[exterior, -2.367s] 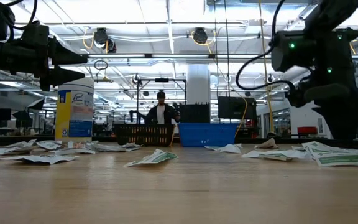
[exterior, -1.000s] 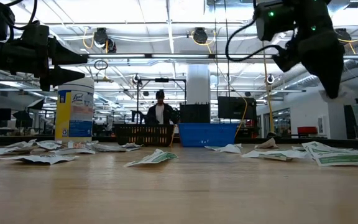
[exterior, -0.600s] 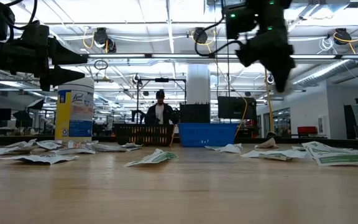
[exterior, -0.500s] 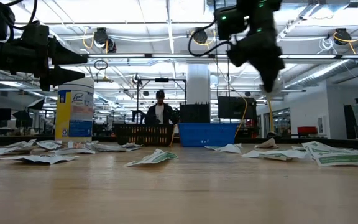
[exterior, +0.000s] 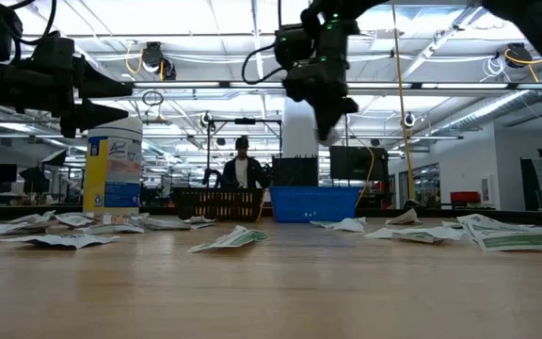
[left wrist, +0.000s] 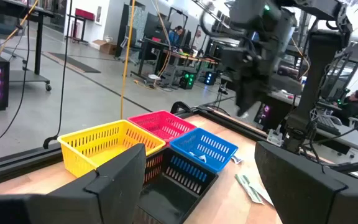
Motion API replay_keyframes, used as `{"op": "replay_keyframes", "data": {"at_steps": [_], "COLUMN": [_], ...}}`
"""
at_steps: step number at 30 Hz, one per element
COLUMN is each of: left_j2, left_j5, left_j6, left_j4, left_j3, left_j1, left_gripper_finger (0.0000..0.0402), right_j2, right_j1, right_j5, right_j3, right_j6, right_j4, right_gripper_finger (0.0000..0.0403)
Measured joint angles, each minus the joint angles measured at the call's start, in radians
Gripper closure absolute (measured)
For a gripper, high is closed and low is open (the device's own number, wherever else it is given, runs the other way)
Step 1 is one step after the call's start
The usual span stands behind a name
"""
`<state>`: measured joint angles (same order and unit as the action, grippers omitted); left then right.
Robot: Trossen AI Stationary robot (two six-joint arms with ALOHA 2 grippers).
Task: Pick & Place First Aid Supplies
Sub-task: Put the blue alcohol pad into the blue basket
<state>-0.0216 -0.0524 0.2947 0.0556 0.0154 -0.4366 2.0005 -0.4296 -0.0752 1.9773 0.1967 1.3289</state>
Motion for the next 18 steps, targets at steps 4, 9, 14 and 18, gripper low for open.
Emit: {"op": "replay_keyframes", "data": {"at_steps": [4,9,14,18], "left_j2": [0.0,0.0,0.0,0.0], "left_j5": [0.0,0.0,0.0,0.0], "left_j6": [0.0,0.0,0.0,0.0], "left_j4": [0.0,0.0,0.0,0.0], "left_j3": [0.0,0.0,0.0,0.0], "left_j1": [0.0,0.0,0.0,0.0], "left_gripper_finger": [0.0096,0.0096,0.0096,0.0096], "right_j2": [0.048,0.107,0.159,0.173], "right_j1": [-0.016,-0.017,-0.017,-0.016], "right_j5": [0.0,0.001,0.0,0.0], "right_j3": [0.026,0.025,0.011,-0.05], "right_j6": [0.0,-0.001,-0.013,-0.023], "right_j4": [-0.087,-0.152,-0.199,-0.271], "right_gripper_finger": [0.0399,0.0399,0.0399,0.0399]}}
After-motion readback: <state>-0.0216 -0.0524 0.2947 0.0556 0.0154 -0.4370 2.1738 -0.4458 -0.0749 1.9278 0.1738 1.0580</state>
